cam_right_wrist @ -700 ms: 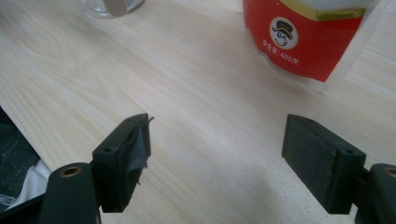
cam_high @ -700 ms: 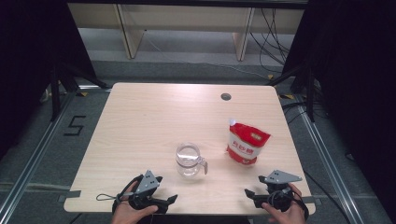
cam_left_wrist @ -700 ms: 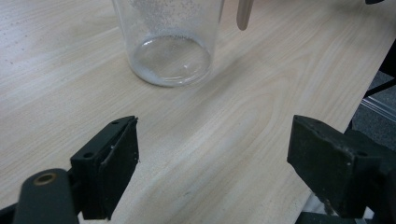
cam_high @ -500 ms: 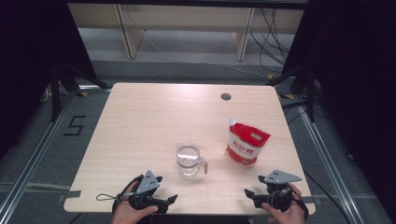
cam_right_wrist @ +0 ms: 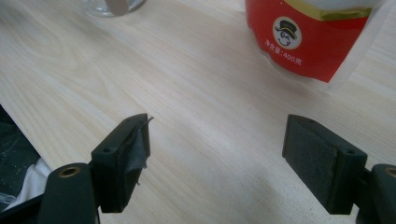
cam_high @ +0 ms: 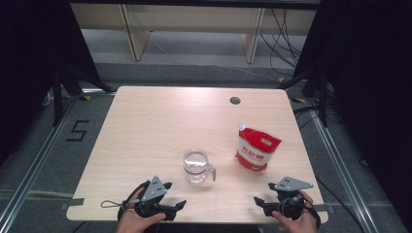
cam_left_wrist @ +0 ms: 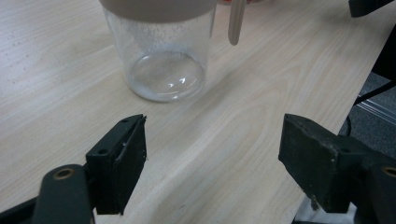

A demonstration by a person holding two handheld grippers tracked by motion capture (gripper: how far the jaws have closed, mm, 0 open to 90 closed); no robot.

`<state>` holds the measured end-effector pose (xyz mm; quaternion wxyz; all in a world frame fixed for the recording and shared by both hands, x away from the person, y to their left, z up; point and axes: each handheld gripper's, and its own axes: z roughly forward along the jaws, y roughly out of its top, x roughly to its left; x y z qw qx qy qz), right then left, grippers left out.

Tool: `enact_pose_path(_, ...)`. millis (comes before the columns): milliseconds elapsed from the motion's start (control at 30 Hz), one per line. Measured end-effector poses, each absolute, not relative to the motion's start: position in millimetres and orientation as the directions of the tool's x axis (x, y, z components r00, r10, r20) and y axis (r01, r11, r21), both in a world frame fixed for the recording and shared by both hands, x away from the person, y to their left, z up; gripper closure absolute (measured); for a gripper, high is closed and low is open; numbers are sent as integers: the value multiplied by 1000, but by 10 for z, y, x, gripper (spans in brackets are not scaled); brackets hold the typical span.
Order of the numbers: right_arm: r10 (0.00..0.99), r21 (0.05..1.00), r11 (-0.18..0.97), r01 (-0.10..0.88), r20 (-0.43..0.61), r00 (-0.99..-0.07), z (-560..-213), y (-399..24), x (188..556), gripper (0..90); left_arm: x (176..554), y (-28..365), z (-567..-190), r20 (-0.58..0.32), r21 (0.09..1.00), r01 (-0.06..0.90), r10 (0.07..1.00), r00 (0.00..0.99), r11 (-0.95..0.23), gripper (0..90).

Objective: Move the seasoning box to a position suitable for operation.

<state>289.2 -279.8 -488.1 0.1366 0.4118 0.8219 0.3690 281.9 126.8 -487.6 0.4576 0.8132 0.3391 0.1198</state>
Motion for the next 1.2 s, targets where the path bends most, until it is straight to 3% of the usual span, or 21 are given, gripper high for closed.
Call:
enact_pose_path(300,774,721,390,572,79,-628,-4882,-2822,2913,241,2866,1139,-4764,-130,850,412,628,768,-328,392)
enact_pose_path(500,770,719,395,572,80,-633,-4892,-2820,2924,242,2905,1032,-4593,-91,872,351,593,800,-341,563)
enact_pose_path(533,775,724,388,570,79,-628,-4887,-2814,2916,242,2923,1010,-4581,-89,879,337,580,810,-336,626)
enact_pose_path(767,768,724,382,574,96,-633,-4897,-2808,2919,243,3015,858,-4468,-87,876,330,557,826,-351,823)
enact_pose_path(933,760,730,390,562,89,-644,-4908,-2805,2928,243,3120,758,-4422,-108,873,348,560,822,-343,887)
enact_pose_path(1200,753,728,405,553,77,-653,-4909,-2801,2930,244,3287,633,-4285,-100,871,340,551,829,-354,892)
